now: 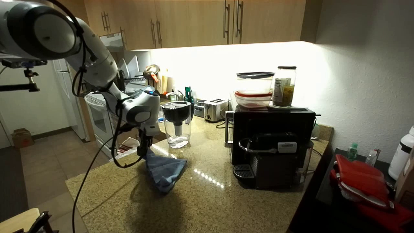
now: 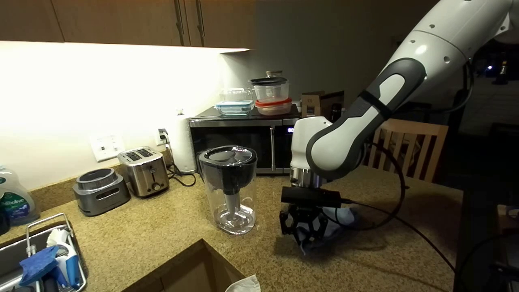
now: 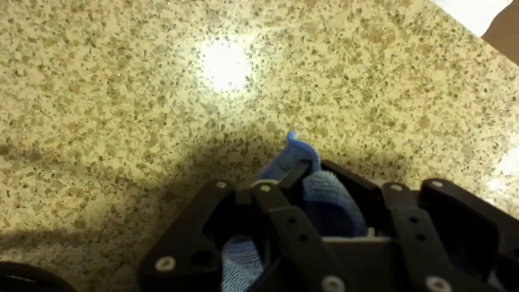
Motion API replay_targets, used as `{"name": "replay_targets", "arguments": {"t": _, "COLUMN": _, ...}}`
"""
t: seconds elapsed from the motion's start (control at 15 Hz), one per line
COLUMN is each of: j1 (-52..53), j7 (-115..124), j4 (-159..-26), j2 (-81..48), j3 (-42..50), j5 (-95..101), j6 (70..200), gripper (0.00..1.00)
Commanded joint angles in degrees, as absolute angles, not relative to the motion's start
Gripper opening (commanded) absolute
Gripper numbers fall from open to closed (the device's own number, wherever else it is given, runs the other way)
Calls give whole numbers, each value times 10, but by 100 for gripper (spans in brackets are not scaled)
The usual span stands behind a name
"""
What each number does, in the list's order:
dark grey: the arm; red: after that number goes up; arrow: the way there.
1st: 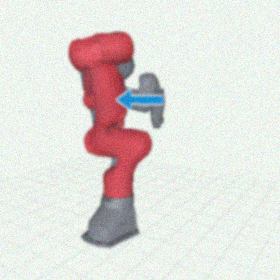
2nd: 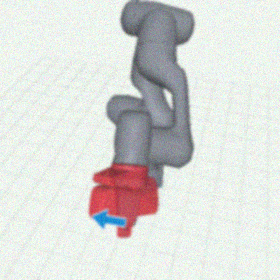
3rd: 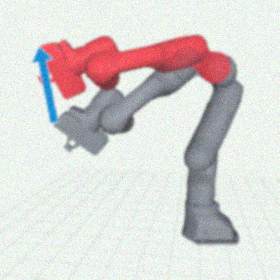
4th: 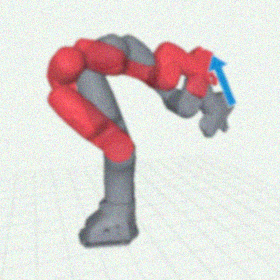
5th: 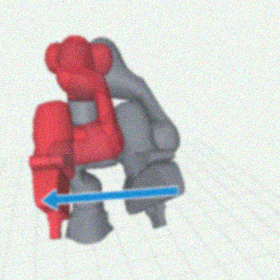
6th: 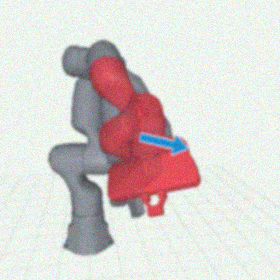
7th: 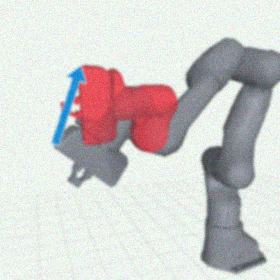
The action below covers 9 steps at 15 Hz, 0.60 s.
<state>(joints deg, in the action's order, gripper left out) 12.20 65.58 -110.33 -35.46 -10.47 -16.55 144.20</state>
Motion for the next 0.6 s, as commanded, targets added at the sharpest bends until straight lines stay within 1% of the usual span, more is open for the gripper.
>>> {"name": "replay_targets", "arguments": {"t": 0.0, "j1": 119, "j7": 645, "j4": -1125, "j2": -327, "j3": -87, "j5": -184, "j6": 1435, "gripper": 3}}
{"name": "replay_targets", "arguments": {"t": 0.53, "j1": 130, "j7": 677, "j4": -1137, "j2": -320, "j3": -34, "j5": -163, "j6": 1437, "gripper": 3}}
